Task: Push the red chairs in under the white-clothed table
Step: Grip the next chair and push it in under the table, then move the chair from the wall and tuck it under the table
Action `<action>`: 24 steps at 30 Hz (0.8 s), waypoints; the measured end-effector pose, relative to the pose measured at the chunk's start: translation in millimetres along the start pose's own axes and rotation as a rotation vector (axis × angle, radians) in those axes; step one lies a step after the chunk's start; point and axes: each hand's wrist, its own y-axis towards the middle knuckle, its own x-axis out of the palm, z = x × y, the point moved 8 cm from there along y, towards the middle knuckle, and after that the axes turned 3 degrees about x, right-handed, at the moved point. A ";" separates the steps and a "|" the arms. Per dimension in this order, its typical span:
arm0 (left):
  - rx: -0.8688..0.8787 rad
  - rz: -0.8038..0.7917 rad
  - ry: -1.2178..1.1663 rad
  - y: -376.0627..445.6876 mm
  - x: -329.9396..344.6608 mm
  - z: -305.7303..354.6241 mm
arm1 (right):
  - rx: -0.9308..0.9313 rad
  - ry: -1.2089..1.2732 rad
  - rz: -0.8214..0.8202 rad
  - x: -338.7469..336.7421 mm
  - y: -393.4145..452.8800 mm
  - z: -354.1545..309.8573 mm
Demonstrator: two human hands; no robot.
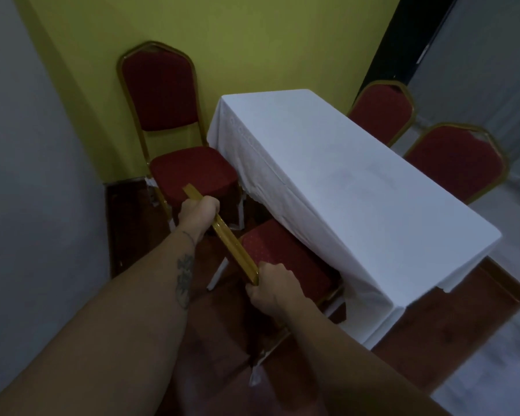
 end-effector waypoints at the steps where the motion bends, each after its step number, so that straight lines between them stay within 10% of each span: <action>1: 0.001 -0.005 0.000 6.3 4.7 4.1 | 0.010 0.005 -0.002 -2.1 6.7 2.2; 24: 0.172 0.065 0.338 54.3 36.2 45.5 | 0.048 0.019 0.012 -39.2 61.0 0.7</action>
